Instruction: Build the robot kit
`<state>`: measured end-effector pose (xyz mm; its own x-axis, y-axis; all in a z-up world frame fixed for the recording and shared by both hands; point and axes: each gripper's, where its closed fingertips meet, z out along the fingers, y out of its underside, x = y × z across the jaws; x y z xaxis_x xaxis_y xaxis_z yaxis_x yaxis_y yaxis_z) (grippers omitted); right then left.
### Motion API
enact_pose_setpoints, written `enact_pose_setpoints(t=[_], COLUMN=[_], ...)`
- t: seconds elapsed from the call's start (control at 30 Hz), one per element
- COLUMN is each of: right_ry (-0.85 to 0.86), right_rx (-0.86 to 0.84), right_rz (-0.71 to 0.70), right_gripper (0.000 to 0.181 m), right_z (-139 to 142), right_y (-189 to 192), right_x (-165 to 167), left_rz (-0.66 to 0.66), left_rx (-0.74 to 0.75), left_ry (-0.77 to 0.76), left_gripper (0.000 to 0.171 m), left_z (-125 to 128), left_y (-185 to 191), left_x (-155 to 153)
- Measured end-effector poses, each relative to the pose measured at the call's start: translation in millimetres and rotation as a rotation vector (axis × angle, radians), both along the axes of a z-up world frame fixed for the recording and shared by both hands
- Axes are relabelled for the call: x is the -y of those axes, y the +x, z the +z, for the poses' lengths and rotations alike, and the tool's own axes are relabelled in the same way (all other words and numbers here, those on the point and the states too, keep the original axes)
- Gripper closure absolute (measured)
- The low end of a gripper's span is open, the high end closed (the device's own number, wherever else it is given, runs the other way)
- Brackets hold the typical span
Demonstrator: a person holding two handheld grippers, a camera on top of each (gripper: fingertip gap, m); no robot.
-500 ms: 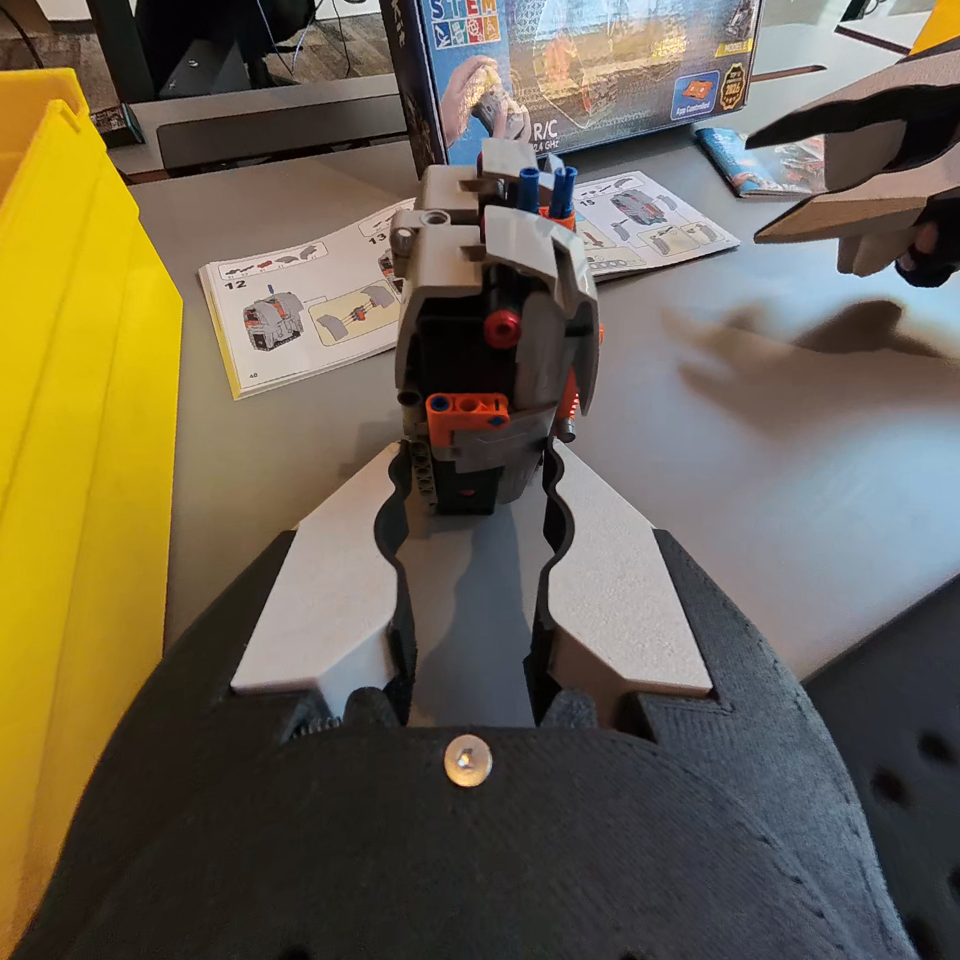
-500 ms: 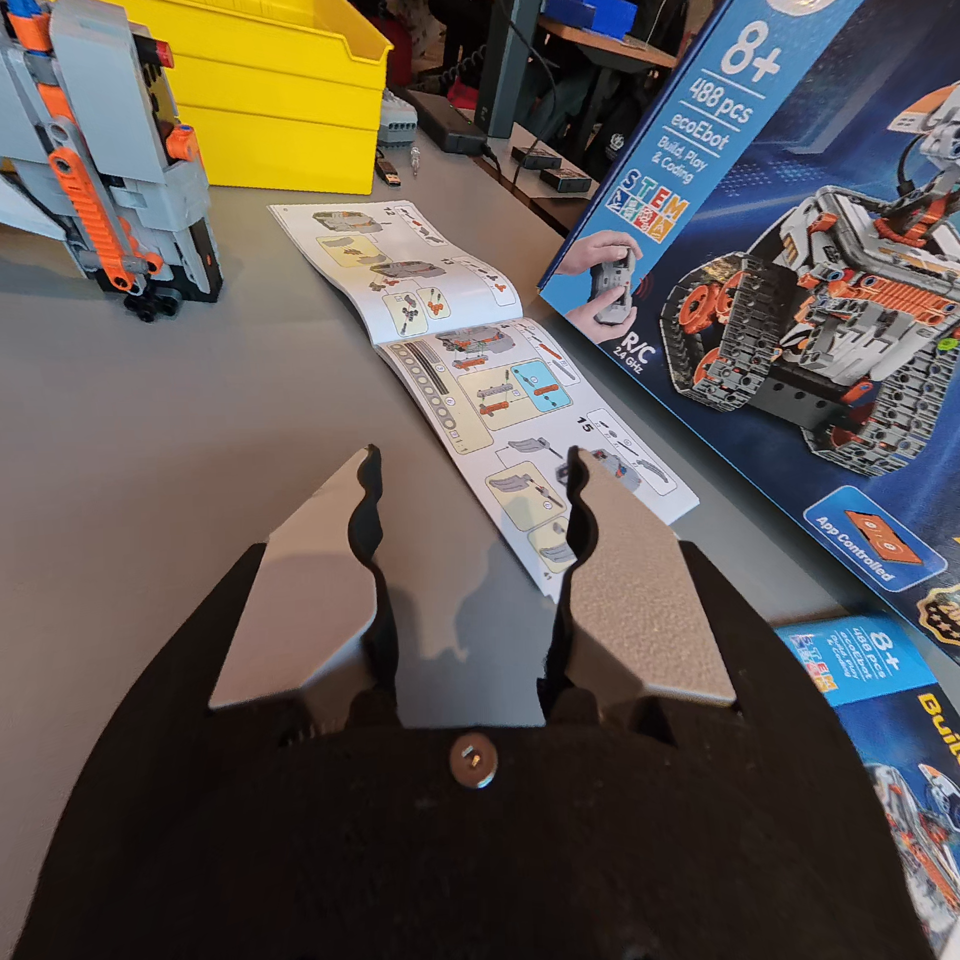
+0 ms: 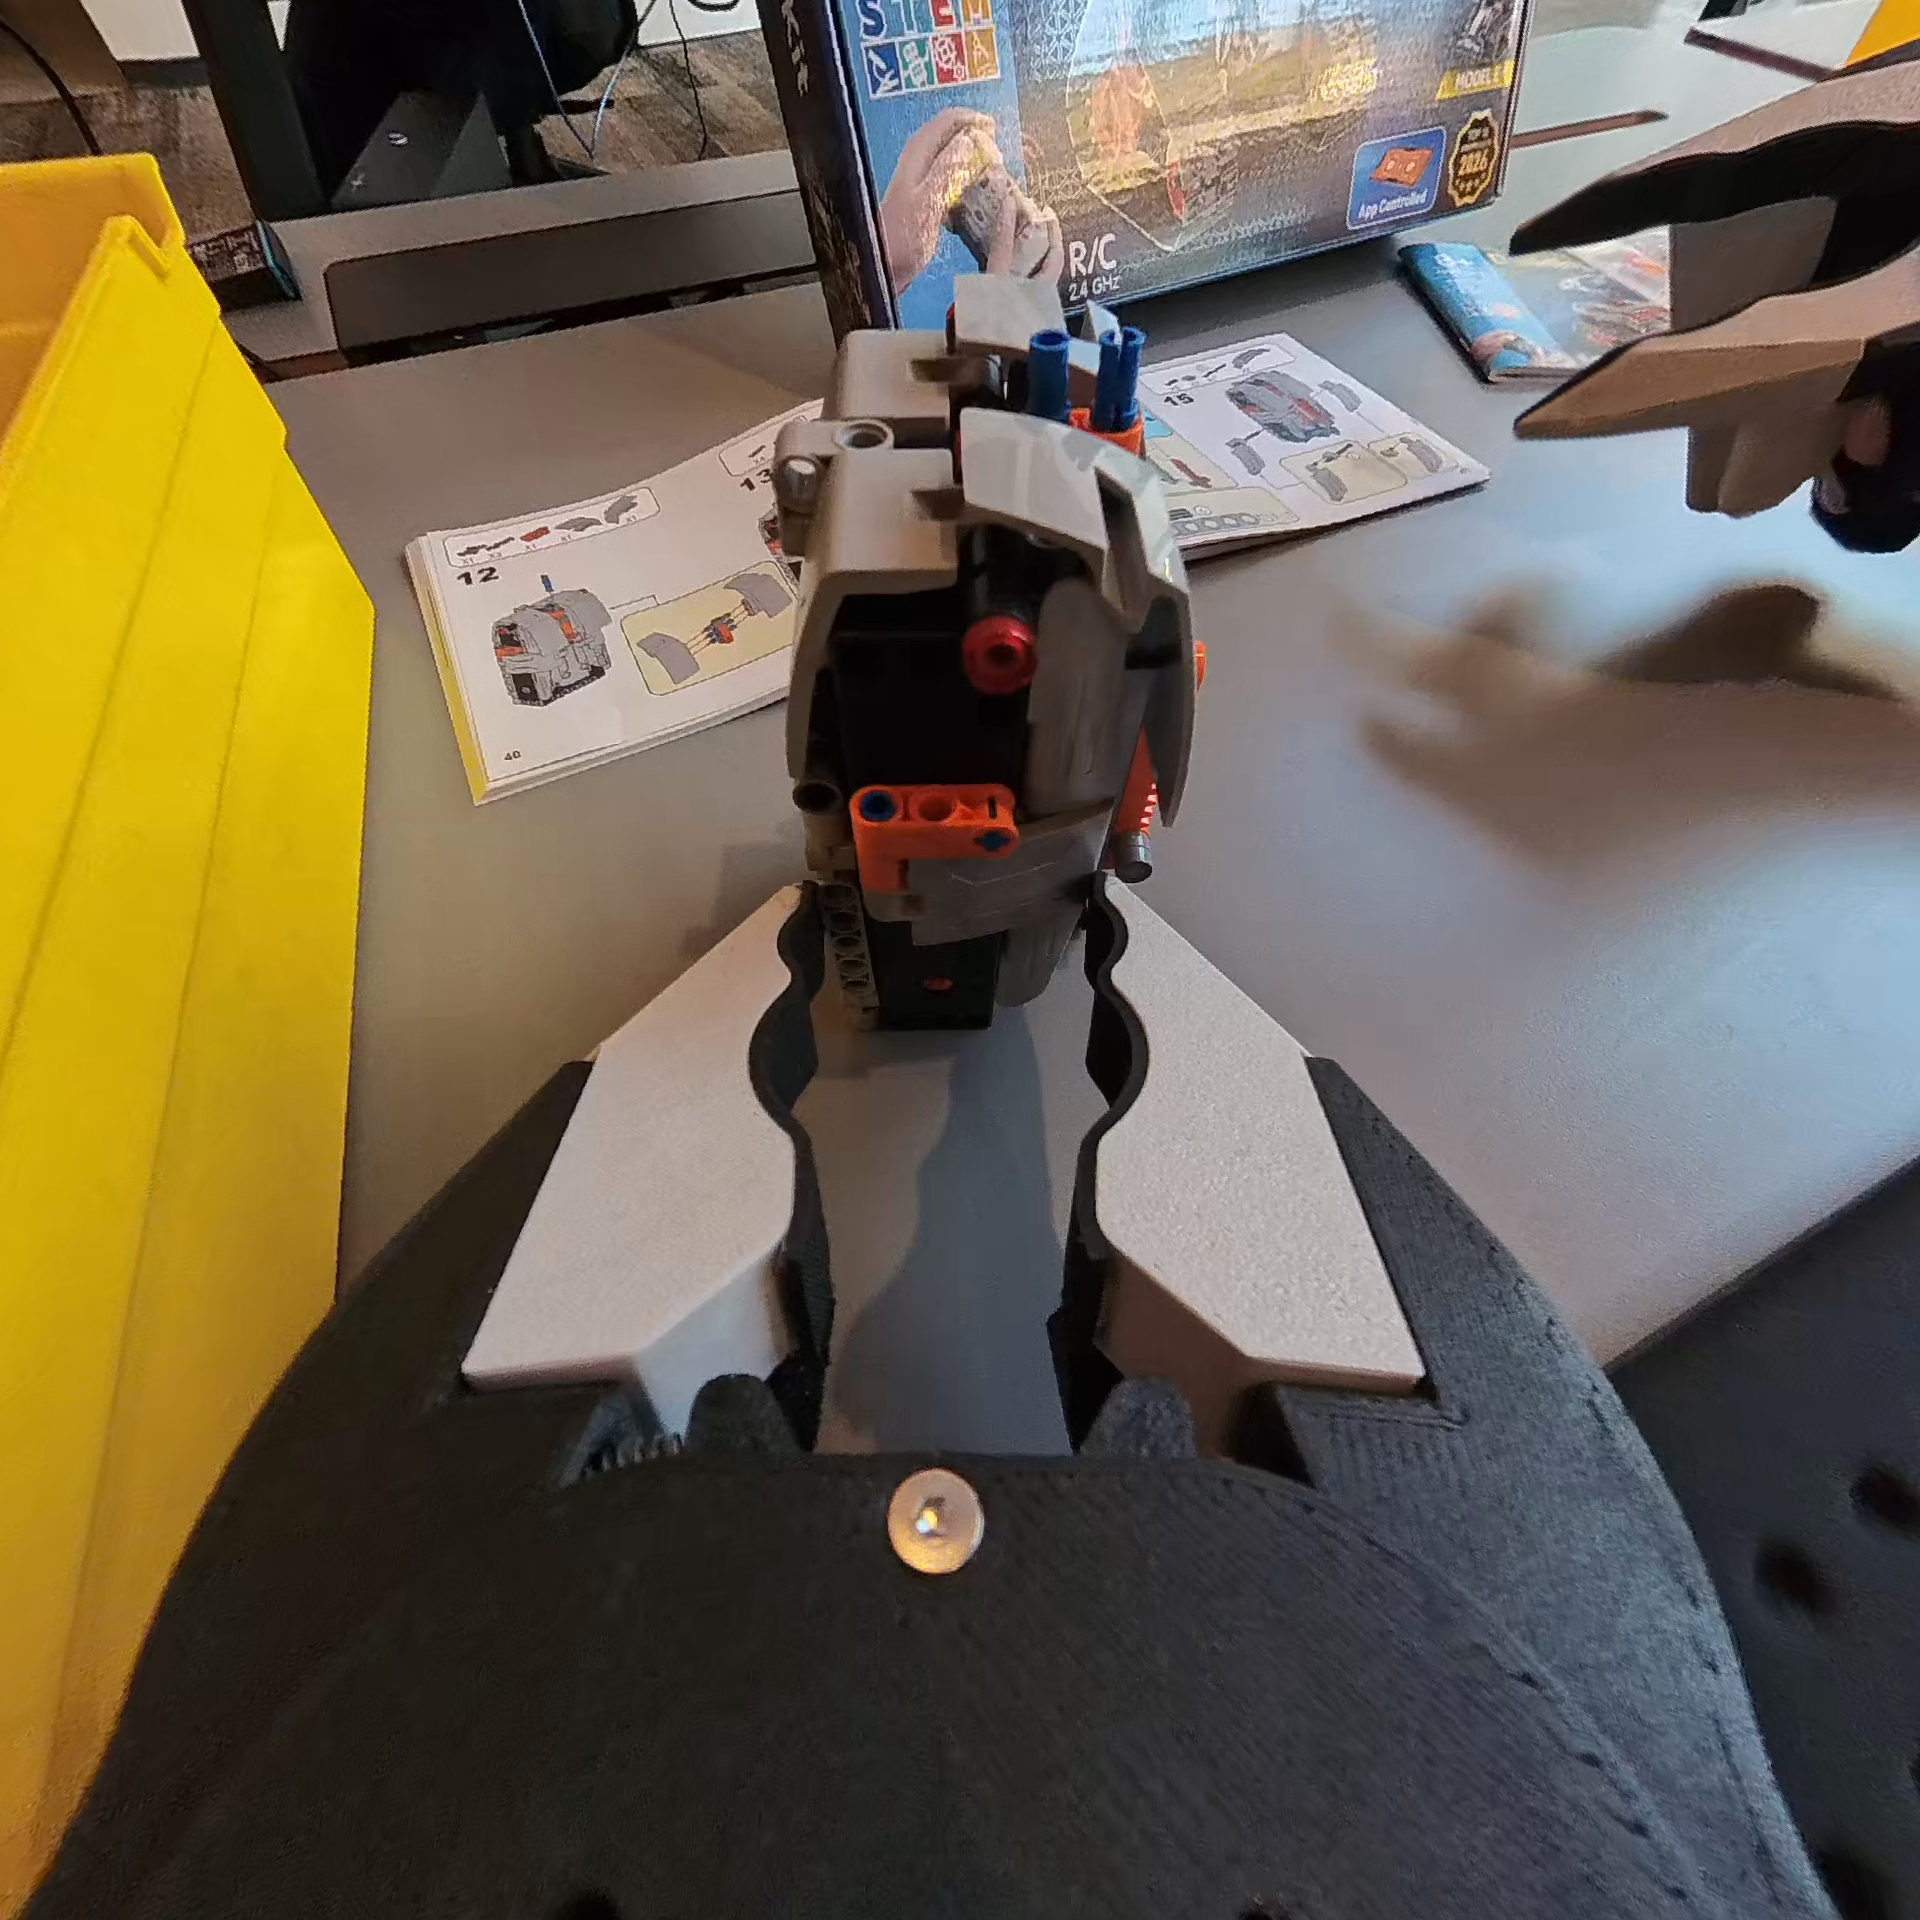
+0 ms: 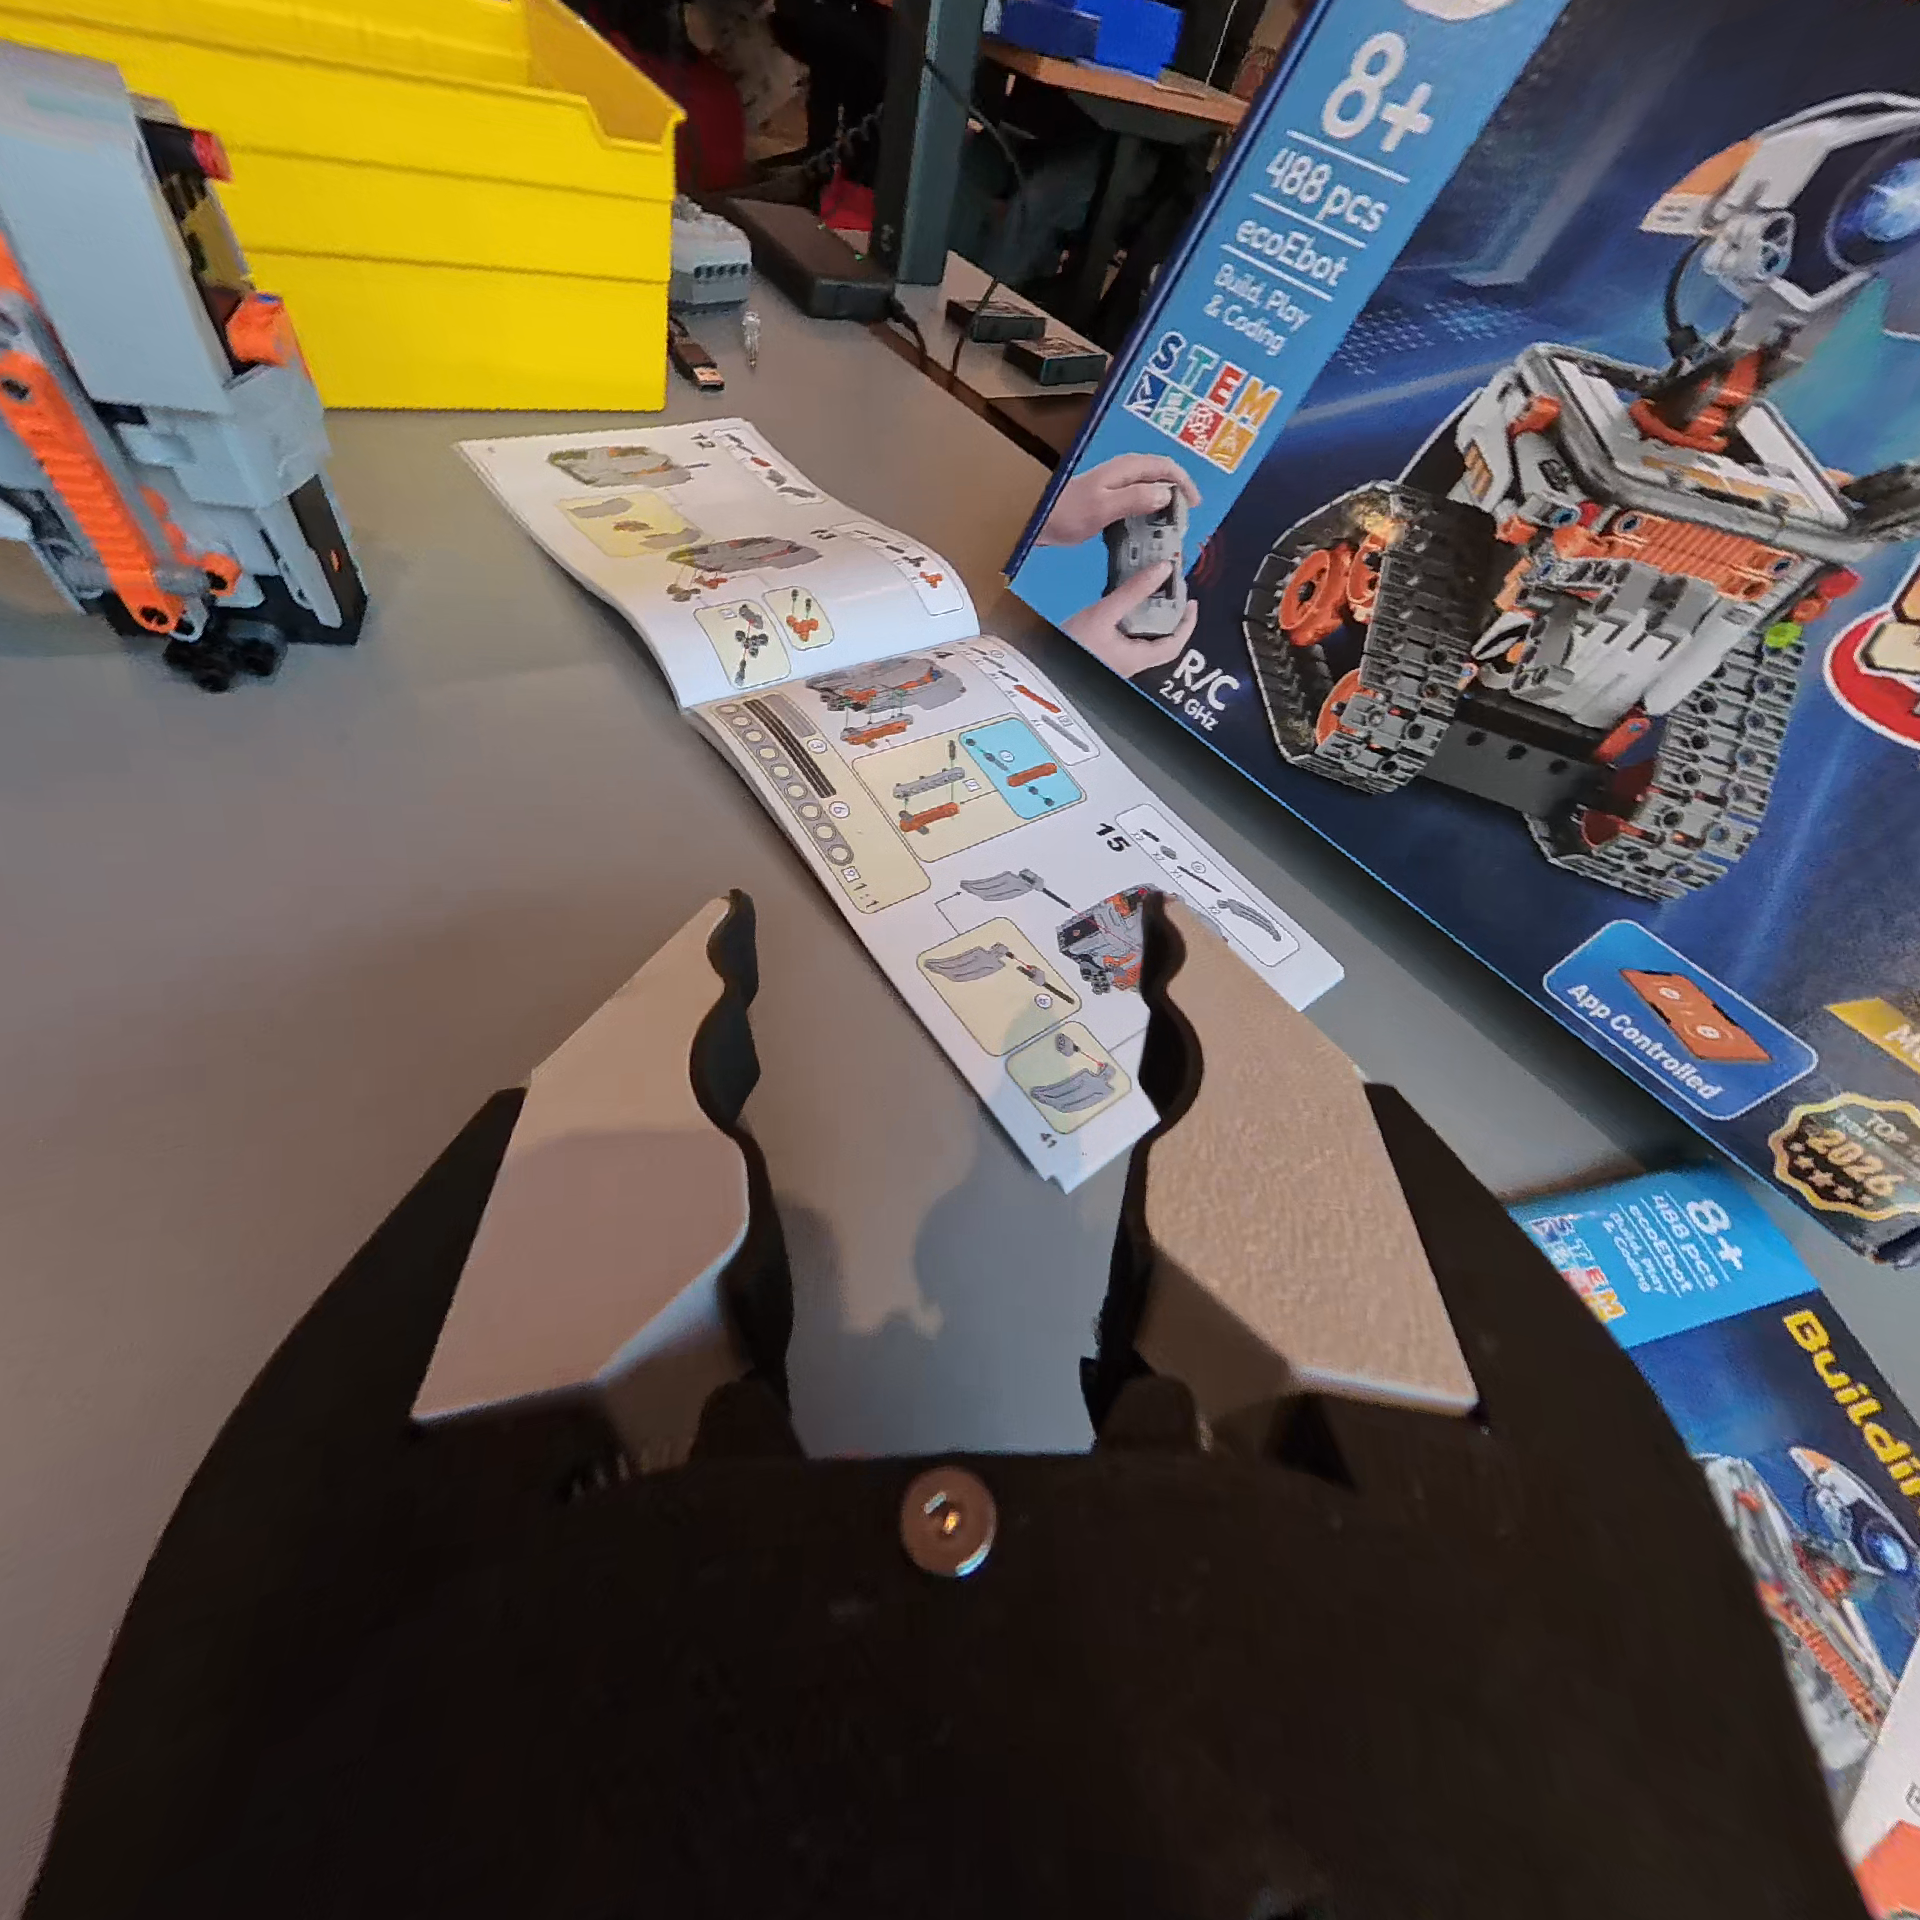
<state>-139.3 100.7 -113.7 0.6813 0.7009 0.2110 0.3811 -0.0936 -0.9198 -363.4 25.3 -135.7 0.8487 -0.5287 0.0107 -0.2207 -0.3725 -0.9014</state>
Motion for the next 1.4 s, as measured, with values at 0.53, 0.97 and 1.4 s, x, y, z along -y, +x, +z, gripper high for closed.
enact_pose_setpoints(t=[0.53,0.97,1.4], right_ry=[-0.05,-0.068,-0.213], right_rx=[0.052,0.038,-0.047], right_rz=[0.05,0.087,-0.113], right_gripper=[0.109,0.12,0.126], right_z=[-17.6,-18.4,-26.4], right_y=[-9.9,-14.1,19.8], right_x=[5.5,9.5,-13.8], left_rz=[-0.006,-0.018,-0.031], left_rx=[-0.149,-0.191,-0.22], left_ry=[-0.014,-0.063,-0.077], left_gripper=[0.115,0.124,0.118], left_z=[-14.2,-24.3,-28.6], left_y=[3.8,5.1,6.9], left_x=[-0.6,-1.0,-0.4])
